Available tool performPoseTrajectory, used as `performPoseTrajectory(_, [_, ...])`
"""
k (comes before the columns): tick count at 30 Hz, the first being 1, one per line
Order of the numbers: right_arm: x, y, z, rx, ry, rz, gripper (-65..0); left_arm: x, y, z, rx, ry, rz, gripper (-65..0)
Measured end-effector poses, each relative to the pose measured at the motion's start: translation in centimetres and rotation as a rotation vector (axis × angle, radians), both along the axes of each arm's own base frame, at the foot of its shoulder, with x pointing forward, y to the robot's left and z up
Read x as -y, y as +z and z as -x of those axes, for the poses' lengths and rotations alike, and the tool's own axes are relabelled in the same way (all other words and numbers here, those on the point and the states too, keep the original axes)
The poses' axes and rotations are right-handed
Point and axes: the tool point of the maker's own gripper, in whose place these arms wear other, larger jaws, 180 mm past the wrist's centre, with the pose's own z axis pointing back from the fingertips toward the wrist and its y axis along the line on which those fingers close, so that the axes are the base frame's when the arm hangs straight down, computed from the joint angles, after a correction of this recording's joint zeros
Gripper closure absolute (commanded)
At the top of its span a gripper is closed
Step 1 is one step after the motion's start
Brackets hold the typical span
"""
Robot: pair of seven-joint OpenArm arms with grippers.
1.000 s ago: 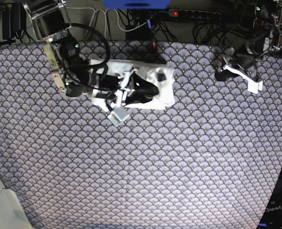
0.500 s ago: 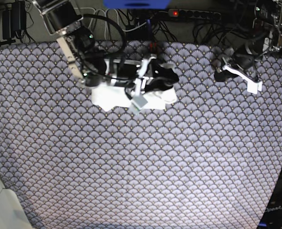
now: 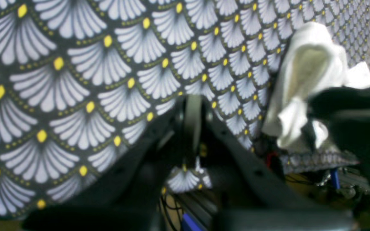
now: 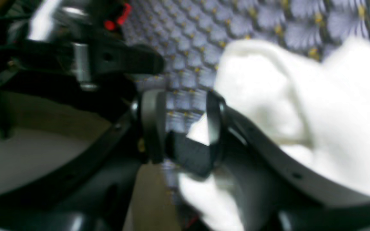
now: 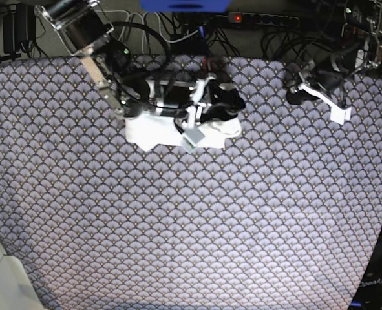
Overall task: Fold the T-shirt properly
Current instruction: 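Lower the end onto the folded bundle and open the right gripper, then withdraw the right gripper and tuck the bundle's edge with the left gripper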
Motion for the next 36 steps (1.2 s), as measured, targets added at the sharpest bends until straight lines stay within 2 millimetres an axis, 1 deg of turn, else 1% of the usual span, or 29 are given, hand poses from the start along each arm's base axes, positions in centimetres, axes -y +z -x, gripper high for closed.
performPoseTrajectory(4, [-0.3, 3.5, 1.9, 0.096, 0.053, -0.034, -19.5, 1.7, 1.3, 0.8, 0.022, -0.045, 0.017, -0.4])
performPoseTrajectory(6, [0.3, 5.2, 2.6, 0.151, 0.071, -0.053, -19.4, 2.4, 2.2, 0.7, 0.044, -0.059, 0.028, -0.4])
performPoseTrajectory(8, [1.5, 5.6, 3.0, 0.175, 0.065, -0.033, -19.4, 3.1, 2.8, 0.7, 0.065, -0.058, 0.044, -0.4])
performPoseTrajectory(11, [3.6, 5.0, 4.5, 0.17, 0.073, 0.011, -19.4, 3.9, 2.8, 1.7, 0.062, -0.088, 0.013, -0.4])
performPoseTrajectory(14, [6.5, 3.9, 5.5, 0.154, 0.061, 0.085, -19.4, 5.4, 3.5, 1.7, 0.103, -0.099, -0.006, -0.4])
performPoseTrajectory(19, [11.8, 3.2, 5.7, 0.138, -0.041, 0.177, -19.9, 7.5, 3.8, 1.6, 0.13, -0.121, 0.0, -0.4])
performPoseTrajectory(22, [14.5, 2.4, 6.0, 0.107, -0.103, 0.227, -20.0, 8.8, 3.6, 1.9, 0.123, -0.138, 0.026, -0.4])
performPoseTrajectory(24, [16.4, 1.9, 6.2, 0.091, -0.142, 0.265, -20.0, 9.7, 3.8, 1.6, 0.129, -0.148, 0.043, -0.4])
performPoseTrajectory(27, [18.9, 1.5, 6.4, 0.073, -0.199, 0.311, -20.0, 10.2, 4.1, 1.2, 0.146, -0.147, 0.057, -0.4])
performPoseTrajectory(29, [20.2, 1.3, 6.5, 0.065, -0.23, 0.336, -20.0, 10.6, 4.2, 1.0, 0.147, -0.141, 0.065, -0.5])
performPoseTrajectory(32, [21.8, 1.2, 6.9, 0.049, -0.274, 0.361, -20.0, 11.2, 5.1, -0.3, 0.187, -0.143, 0.08, -1.0])
performPoseTrajectory(33, [22.3, 1.1, 7.0, 0.045, -0.285, 0.372, -20.0, 11.3, 5.4, -0.7, 0.2, -0.145, 0.082, -2.6])
performPoseTrajectory(34, [22.7, 1.0, 7.1, 0.042, -0.292, 0.379, -20.0, 11.4, 5.6, -1.0, 0.21, -0.149, 0.081, -5.7])
performPoseTrajectory(36, [23.0, 1.0, 7.3, 0.035, -0.302, 0.381, -20.0, 11.9, 5.7, -1.1, 0.213, -0.157, 0.094, -14.2])
